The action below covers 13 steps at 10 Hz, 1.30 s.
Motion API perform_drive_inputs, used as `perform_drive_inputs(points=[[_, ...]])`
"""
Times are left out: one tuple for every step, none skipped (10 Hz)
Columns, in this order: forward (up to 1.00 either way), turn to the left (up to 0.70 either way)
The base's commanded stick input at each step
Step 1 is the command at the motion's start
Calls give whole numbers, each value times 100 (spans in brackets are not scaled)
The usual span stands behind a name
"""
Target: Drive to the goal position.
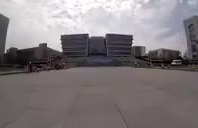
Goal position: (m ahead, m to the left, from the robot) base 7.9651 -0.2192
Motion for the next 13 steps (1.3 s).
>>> perform_drive_inputs(points=[[67,0],[67,0],[67,0],[67,0],[67,0],[67,0],[67,0],[67,0],[67,0],[67,0],[67,0],[67,0],[67,0]])
